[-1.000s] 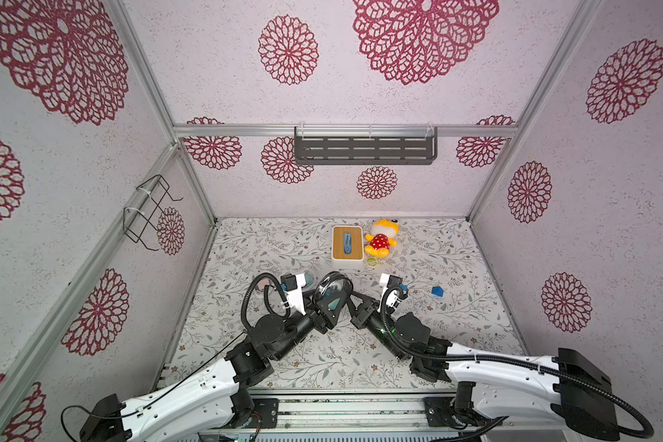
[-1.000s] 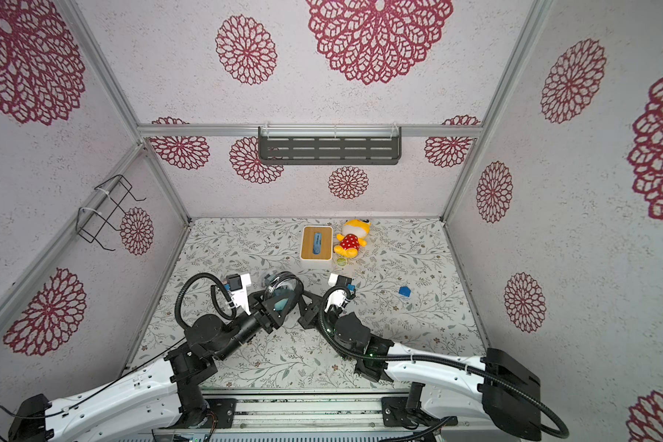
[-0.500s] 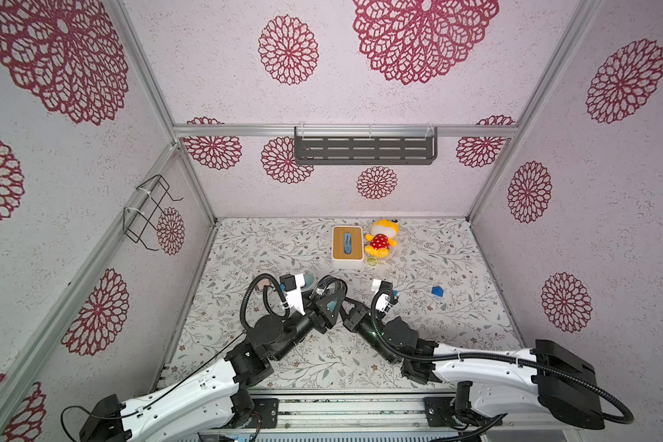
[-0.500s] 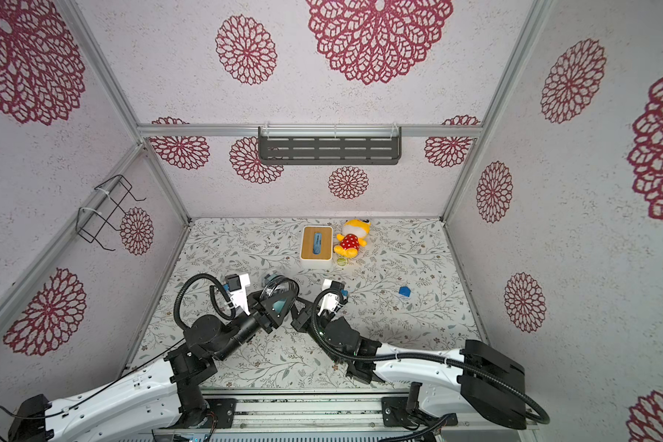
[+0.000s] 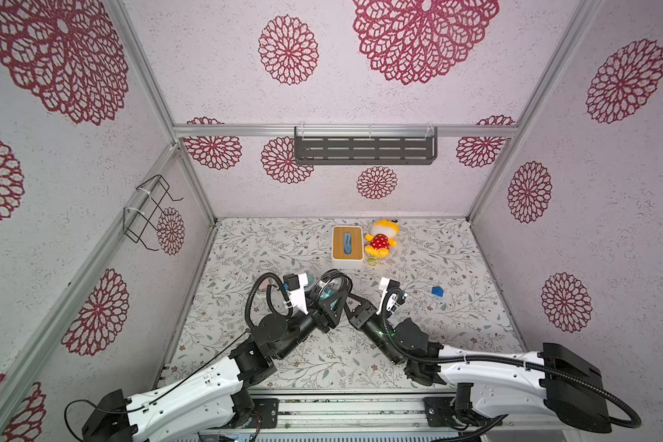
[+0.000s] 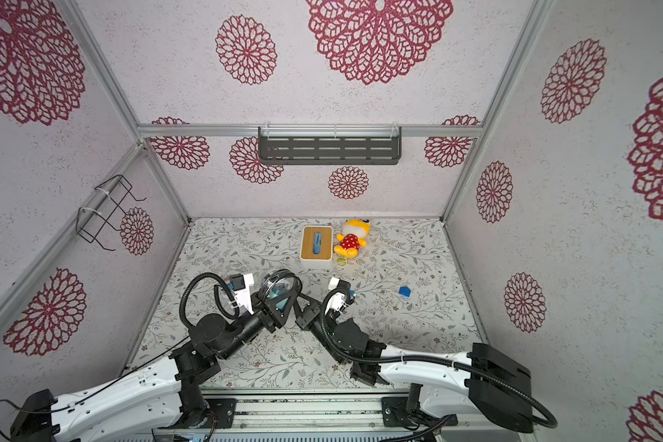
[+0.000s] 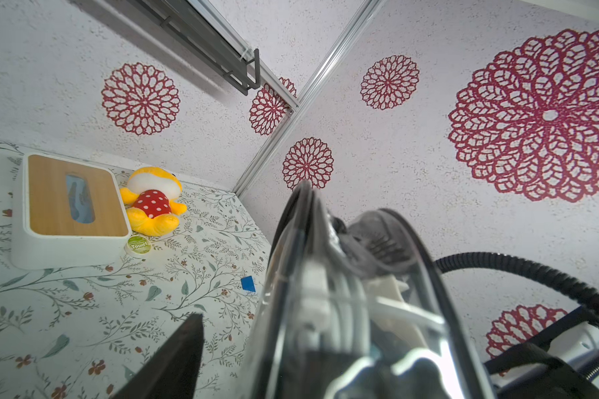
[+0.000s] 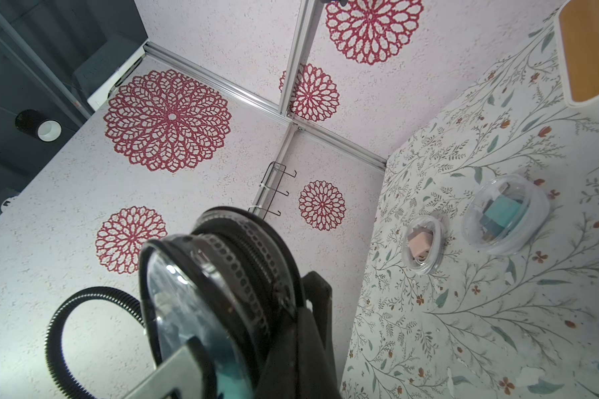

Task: Pack away charging kits
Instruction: Zip the zipper on the storage bag.

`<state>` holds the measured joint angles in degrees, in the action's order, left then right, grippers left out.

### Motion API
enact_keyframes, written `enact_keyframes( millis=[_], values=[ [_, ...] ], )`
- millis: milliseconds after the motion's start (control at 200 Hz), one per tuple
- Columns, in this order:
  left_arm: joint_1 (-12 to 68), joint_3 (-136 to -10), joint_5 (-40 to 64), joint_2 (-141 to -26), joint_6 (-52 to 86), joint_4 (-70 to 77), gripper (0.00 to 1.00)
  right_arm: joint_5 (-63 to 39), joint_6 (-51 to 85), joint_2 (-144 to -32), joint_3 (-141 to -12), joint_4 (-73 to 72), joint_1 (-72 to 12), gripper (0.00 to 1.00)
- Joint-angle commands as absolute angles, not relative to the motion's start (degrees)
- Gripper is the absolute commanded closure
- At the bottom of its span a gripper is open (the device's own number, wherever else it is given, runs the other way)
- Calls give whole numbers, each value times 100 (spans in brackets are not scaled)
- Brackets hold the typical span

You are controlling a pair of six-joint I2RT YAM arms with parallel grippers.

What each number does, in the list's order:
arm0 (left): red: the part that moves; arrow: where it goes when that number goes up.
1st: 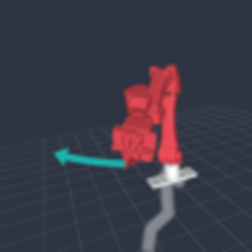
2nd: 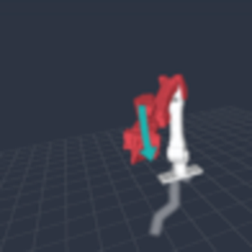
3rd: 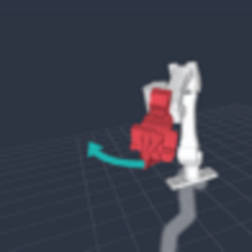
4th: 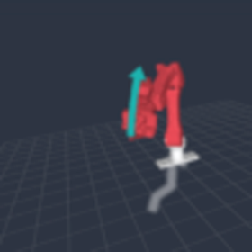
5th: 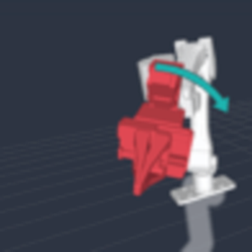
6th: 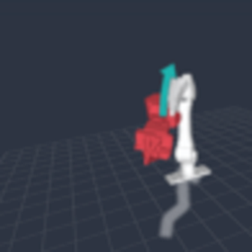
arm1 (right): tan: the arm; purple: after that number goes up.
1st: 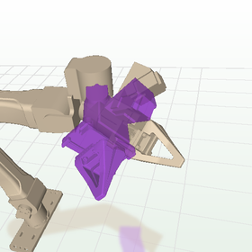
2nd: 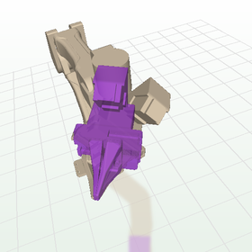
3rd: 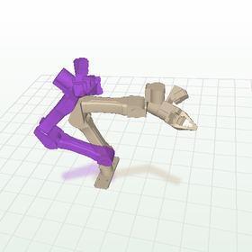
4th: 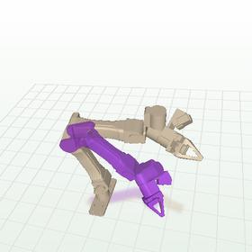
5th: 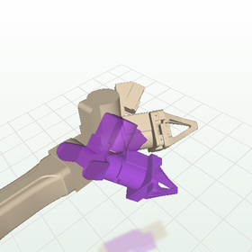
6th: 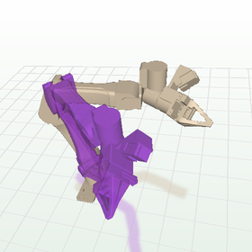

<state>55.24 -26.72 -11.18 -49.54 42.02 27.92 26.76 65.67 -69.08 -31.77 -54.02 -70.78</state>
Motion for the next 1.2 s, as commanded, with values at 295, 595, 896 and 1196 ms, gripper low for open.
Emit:
enact_keyframes(
  millis=[295, 595, 896, 1196],
  values=[
    [5512, -2909, -1162, -4835, 4100, 2312, 91, 3159, 5948, -6142, -3588, -3731, -7063, 100],
    [5520, -3862, -1042, -4860, 4557, 674, 100, 3445, 4364, -5748, -4685, -1181, -6192, 100],
    [5520, -4903, -981, -4995, 5062, -1297, 100, 3417, 2635, -6128, -5392, -982, -5685, 100],
    [5528, -5710, -580, -5596, 5048, -2293, 100, 2183, 747, -6721, -5860, -1332, -5357, 100]
  ],
)
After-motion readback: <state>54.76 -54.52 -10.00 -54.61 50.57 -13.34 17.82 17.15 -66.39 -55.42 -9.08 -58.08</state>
